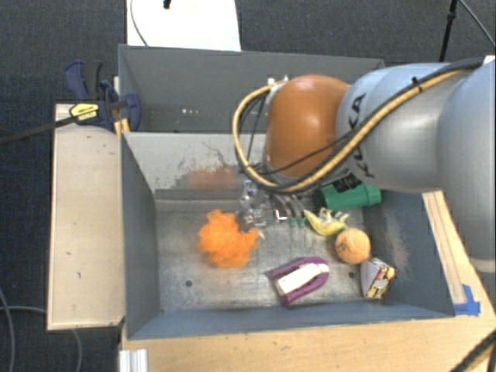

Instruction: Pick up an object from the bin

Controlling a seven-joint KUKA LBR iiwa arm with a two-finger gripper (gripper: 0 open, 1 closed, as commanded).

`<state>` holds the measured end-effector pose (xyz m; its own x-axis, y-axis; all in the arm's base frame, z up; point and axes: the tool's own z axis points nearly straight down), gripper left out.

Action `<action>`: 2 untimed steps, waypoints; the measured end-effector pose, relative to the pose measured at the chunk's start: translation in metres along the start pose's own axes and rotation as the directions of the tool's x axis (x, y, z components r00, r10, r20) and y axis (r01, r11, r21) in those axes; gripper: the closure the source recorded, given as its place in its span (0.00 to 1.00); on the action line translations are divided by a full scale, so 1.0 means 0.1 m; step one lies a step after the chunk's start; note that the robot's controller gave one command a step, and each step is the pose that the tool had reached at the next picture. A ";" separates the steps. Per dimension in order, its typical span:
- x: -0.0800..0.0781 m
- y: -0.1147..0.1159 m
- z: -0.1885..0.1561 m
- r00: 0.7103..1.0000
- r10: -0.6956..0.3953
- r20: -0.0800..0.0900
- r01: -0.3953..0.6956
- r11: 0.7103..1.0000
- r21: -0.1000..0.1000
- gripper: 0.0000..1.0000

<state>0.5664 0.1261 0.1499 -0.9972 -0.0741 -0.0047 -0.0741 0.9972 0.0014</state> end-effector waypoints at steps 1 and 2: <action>0.13 -0.30 -0.06 1.000 0.002 -0.004 -0.002 1.000 0.001 1.00; 0.04 -0.61 -0.06 1.000 -0.018 -0.001 0.018 1.000 0.001 0.00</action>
Offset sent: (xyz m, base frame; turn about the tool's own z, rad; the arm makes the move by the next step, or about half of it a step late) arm -0.0005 -0.0611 0.0057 -0.0199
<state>0.5667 0.0649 0.1559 -0.9958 -0.0917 -0.0036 -0.0917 0.9958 0.0005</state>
